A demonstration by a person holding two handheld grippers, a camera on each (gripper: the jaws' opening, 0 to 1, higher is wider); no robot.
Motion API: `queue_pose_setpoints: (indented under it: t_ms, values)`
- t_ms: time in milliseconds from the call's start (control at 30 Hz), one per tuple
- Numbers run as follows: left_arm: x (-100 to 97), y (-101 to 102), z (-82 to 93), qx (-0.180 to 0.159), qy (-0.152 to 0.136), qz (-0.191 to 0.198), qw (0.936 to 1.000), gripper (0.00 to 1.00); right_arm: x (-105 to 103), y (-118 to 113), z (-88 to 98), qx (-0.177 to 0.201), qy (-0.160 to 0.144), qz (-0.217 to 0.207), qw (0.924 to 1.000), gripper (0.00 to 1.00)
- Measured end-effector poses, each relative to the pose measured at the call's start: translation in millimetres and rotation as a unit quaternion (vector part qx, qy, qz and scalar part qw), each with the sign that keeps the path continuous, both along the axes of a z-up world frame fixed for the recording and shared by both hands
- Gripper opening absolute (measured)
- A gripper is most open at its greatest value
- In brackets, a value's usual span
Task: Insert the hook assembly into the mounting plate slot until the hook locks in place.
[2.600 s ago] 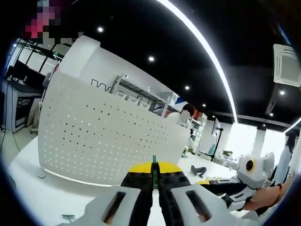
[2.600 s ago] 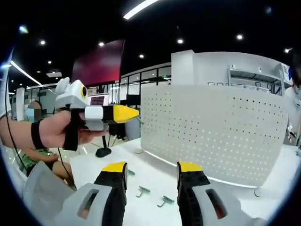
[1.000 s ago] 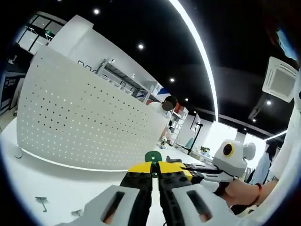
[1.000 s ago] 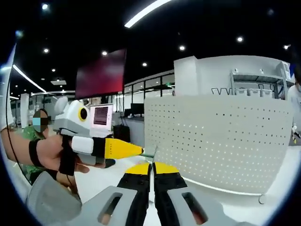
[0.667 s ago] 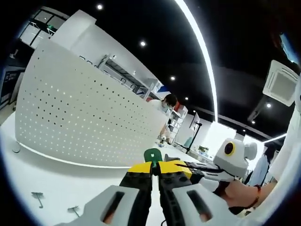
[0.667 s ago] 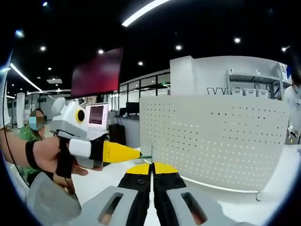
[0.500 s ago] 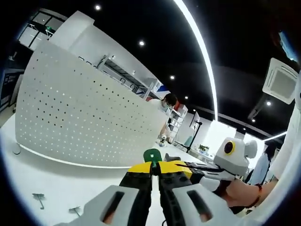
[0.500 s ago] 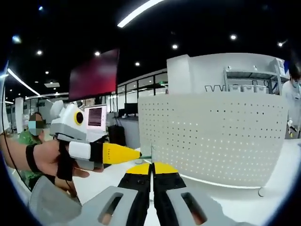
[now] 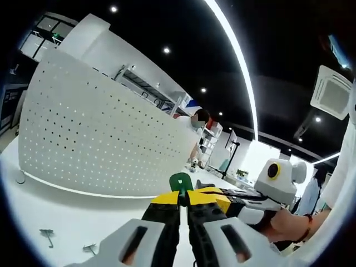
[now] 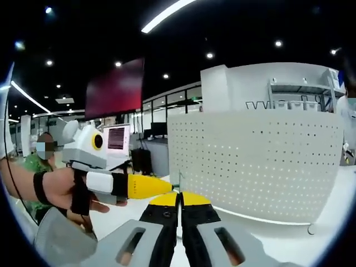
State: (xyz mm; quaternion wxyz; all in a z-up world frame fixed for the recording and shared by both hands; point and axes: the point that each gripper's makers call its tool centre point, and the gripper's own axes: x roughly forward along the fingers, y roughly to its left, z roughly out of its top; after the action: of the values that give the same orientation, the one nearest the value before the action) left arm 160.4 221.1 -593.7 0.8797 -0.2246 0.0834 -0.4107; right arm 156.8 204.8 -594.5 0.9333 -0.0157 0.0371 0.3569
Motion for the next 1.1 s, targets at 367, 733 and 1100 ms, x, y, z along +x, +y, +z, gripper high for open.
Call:
queue_pose_setpoints:
  t_ms: [367,733,1100]
  values:
    - [3.9,5,-1.9,0.007,-0.003,0.017,0.9998,0.02,1,1,-3.8,-0.007,0.003,0.007,0.9999,0.07]
    - [18.2,17,-0.2,0.033,-0.020,0.048,0.9981,0.02,-1,-14,-23.1,-0.026,0.030,-0.010,0.9991,0.18]
    - [36.3,36,2.4,0.077,-0.054,0.096,0.9910,0.02,-3,-24,-35.0,-0.043,0.042,-0.020,0.9980,0.39]
